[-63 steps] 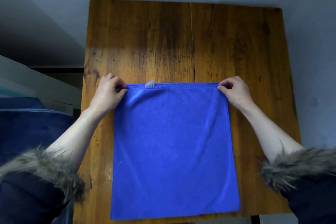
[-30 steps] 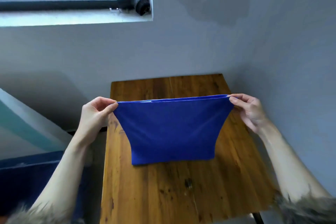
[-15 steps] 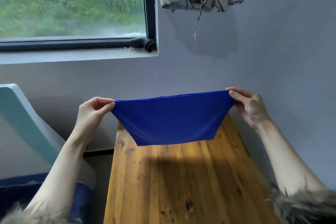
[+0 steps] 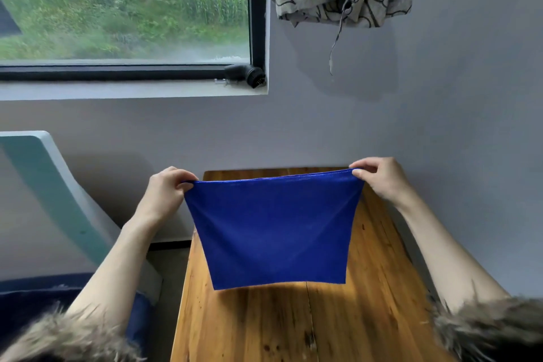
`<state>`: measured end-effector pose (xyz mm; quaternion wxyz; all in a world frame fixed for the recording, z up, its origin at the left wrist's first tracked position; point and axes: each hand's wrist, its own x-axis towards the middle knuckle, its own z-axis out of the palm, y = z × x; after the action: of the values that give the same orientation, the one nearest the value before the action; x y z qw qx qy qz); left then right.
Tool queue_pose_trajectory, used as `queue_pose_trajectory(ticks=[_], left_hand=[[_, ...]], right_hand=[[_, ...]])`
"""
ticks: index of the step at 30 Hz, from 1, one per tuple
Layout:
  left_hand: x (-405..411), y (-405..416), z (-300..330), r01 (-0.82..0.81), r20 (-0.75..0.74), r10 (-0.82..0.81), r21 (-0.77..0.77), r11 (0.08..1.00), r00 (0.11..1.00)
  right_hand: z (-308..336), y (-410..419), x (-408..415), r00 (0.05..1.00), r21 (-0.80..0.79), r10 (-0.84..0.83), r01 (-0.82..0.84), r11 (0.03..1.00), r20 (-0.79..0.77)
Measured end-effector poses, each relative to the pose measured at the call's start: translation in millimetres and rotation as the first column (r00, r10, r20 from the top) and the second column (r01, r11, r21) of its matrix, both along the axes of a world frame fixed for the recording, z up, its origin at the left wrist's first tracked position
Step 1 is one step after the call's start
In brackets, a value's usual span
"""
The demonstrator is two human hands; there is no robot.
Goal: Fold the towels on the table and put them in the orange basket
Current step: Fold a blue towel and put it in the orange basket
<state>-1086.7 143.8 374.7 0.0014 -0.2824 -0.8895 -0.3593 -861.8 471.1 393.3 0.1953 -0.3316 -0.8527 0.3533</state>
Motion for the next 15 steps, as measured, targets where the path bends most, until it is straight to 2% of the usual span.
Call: queue_pose_trajectory(ticks=[4,7,10,15], left_hand=[[-10,17,1,-0.068,-0.065,0.069,0.026,0.997,0.995],[-17,29,13,-0.124,-0.017,0.128,0.164,0.979,0.992],[-24,32,22,-0.141,0.03,0.138,0.306,0.942,0.99],[-6,13,12,-0.067,0.062,0.046,0.384,0.921,0.997]], right_hand=[[1,1,-27,0.995,0.135,-0.098,0.095,0.986,0.018],[4,7,-44,0.989,0.148,-0.131,0.139,0.979,-0.061],[8,11,-50,0.971,0.104,-0.135,0.158,0.982,-0.2],[-13,3,-29,0.932,-0.06,-0.111,0.096,0.994,-0.345]])
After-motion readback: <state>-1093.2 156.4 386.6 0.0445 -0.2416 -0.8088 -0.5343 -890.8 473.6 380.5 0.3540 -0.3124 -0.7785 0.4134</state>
